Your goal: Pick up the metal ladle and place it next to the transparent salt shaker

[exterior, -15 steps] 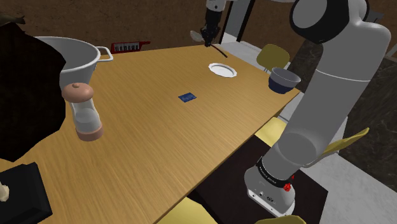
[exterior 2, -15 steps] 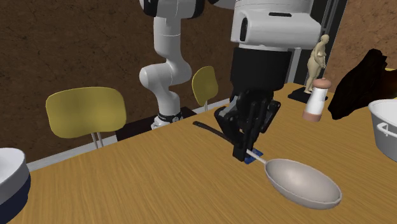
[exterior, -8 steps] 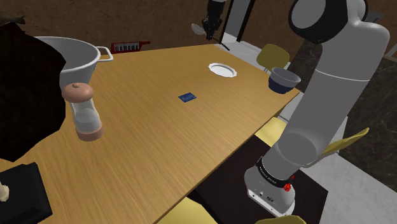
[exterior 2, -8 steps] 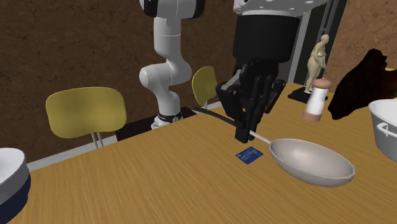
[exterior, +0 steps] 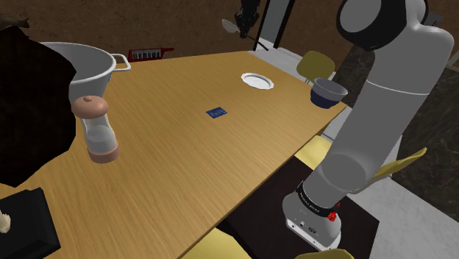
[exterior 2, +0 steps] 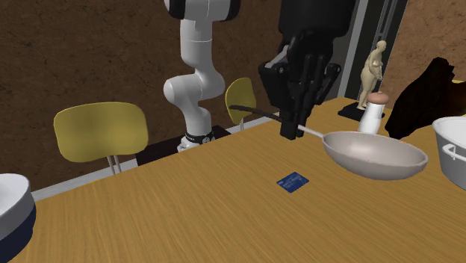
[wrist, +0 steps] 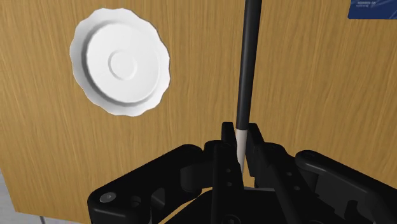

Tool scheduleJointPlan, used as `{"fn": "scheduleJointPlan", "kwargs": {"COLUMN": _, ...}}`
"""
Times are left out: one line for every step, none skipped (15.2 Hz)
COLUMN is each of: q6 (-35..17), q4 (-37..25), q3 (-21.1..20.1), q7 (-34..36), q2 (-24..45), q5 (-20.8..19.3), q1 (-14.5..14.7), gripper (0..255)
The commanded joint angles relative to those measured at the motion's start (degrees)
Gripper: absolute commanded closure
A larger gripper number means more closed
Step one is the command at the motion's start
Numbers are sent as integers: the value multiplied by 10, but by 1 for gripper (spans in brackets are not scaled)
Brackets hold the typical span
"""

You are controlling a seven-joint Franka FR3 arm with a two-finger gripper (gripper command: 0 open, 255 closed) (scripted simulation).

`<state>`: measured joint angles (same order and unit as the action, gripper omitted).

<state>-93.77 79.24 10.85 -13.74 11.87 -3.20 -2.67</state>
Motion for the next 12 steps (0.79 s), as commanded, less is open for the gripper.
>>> {"fn": "scheduleJointPlan", "kwargs": {"q6": -11, "q4": 49, "q3": -7, "q7": 22, "q2": -37, "q5": -9, "q1": 15, "gripper": 255}}
{"fn": "scheduleJointPlan", "kwargs": {"q6": -15, "q4": 72, "q3": -12, "q7": 35, "q2": -55, "q5": -13, "q1": 23, "gripper": 255}}
{"fn": "scheduleJointPlan", "kwargs": {"q6": -19, "q4": 94, "q3": -17, "q7": 47, "q2": -72, "q5": -17, "q1": 30, "gripper": 255}}
{"fn": "scheduleJointPlan", "kwargs": {"q6": -22, "q4": 115, "q3": -22, "q7": 59, "q2": -89, "q5": -21, "q1": 37, "gripper": 255}}
{"fn": "scheduleJointPlan", "kwargs": {"q6": -24, "q4": 134, "q3": -27, "q7": 71, "q2": -105, "q5": -24, "q1": 43, "gripper": 255}}
{"fn": "scheduleJointPlan", "kwargs": {"q6": -26, "q4": 152, "q3": -33, "q7": 84, "q2": -120, "q5": -26, "q1": 49, "gripper": 255}}
{"fn": "scheduleJointPlan", "kwargs": {"q6": -27, "q4": 169, "q3": -39, "q7": 96, "q2": -135, "q5": -29, "q1": 55, "gripper": 255}}
{"fn": "scheduleJointPlan", "kwargs": {"q6": -28, "q4": 186, "q3": -45, "q7": 109, "q2": -149, "q5": -30, "q1": 61, "gripper": 255}}
{"fn": "scheduleJointPlan", "kwargs": {"q6": -29, "q4": 201, "q3": -52, "q7": 121, "q2": -163, "q5": -32, "q1": 67, "gripper": 255}}
{"fn": "scheduleJointPlan", "kwargs": {"q6": -29, "q4": 216, "q3": -59, "q7": 134, "q2": -176, "q5": -33, "q1": 72, "gripper": 255}}
{"fn": "scheduleJointPlan", "kwargs": {"q6": -29, "q4": 229, "q3": -66, "q7": 146, "q2": -188, "q5": -33, "q1": 78, "gripper": 255}}
{"fn": "scheduleJointPlan", "kwargs": {"q6": -28, "q4": 242, "q3": -73, "q7": 159, "q2": -200, "q5": -34, "q1": 83, "gripper": 255}}
